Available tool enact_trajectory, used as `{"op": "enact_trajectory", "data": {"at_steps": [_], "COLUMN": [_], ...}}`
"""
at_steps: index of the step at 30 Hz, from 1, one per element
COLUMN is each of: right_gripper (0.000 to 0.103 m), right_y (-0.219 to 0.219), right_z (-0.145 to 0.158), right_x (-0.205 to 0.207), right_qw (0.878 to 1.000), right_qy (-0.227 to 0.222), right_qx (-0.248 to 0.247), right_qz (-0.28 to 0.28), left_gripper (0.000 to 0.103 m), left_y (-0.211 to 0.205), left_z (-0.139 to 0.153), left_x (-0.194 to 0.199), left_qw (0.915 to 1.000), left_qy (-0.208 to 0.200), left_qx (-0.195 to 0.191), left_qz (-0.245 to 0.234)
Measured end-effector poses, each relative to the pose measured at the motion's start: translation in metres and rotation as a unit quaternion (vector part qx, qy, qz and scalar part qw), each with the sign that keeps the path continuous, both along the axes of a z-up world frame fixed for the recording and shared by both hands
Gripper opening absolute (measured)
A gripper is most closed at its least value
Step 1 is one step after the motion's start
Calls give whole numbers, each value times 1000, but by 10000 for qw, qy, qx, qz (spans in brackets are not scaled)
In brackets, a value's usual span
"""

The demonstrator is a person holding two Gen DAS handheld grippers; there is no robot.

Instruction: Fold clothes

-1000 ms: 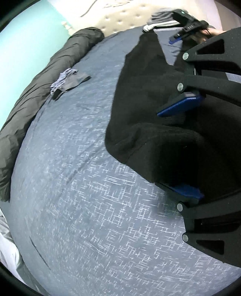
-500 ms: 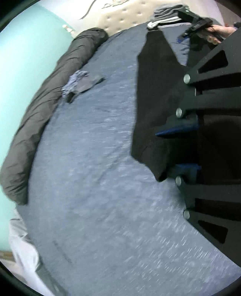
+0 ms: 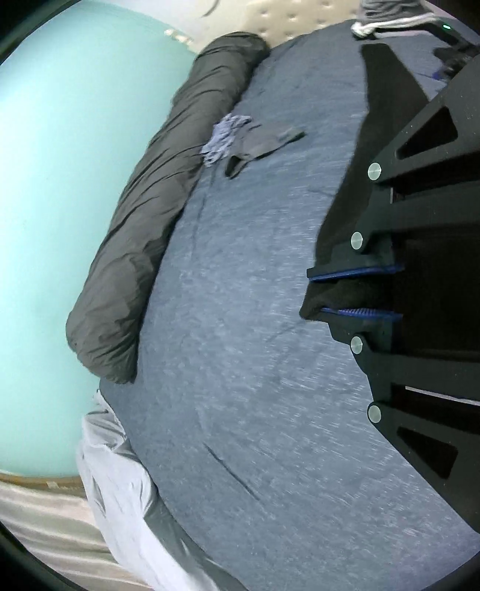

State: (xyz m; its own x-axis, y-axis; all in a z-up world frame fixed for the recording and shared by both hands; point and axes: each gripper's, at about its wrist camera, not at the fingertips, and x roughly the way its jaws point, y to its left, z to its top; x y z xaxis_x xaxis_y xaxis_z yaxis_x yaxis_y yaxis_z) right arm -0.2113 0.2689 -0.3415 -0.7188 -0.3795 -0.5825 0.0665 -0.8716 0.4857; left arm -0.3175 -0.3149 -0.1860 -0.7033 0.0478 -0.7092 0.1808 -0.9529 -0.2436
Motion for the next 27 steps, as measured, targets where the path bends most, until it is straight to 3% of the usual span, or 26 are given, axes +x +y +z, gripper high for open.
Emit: {"op": "enact_trajectory", "data": {"at_steps": [3,5,6,7,11,18,22,27], "right_gripper": [47,47,47,47,47,47,56,58], "right_y": [0,-1,-1,-2,-3,-8,-17,-34], "right_z": [-2,-4,-5,-5,-6,1,6,10], "right_x": [-3,-4,-4,-5,-7,1,7,16], "right_qw": [10000,10000,10000,9999,9999,9997,9984,9891], "right_qy": [-30,-52,-61,-68,-93,-120,-310,-748], "right_qx": [16,16,26,39,44,81,155,763], "right_qz": [7,36,54,67,101,211,456,1016], "left_gripper": [22,40,53,60,63,70,75,75], "left_y": [-6,-7,-8,-10,-12,-29,-40,-37], "left_z": [-24,-47,-60,-74,-97,-110,-116,-120], "left_x": [-22,-32,-36,-37,-16,61,101,133], "left_qw": [9990,9974,9961,9939,9898,9861,9856,9855], "left_qy": [-400,-689,-869,-1091,-1414,-1637,-1625,-1519], "left_qx": [16,-75,-35,133,156,101,405,734], "left_qz": [185,190,148,73,-33,-278,-212,-205]}}
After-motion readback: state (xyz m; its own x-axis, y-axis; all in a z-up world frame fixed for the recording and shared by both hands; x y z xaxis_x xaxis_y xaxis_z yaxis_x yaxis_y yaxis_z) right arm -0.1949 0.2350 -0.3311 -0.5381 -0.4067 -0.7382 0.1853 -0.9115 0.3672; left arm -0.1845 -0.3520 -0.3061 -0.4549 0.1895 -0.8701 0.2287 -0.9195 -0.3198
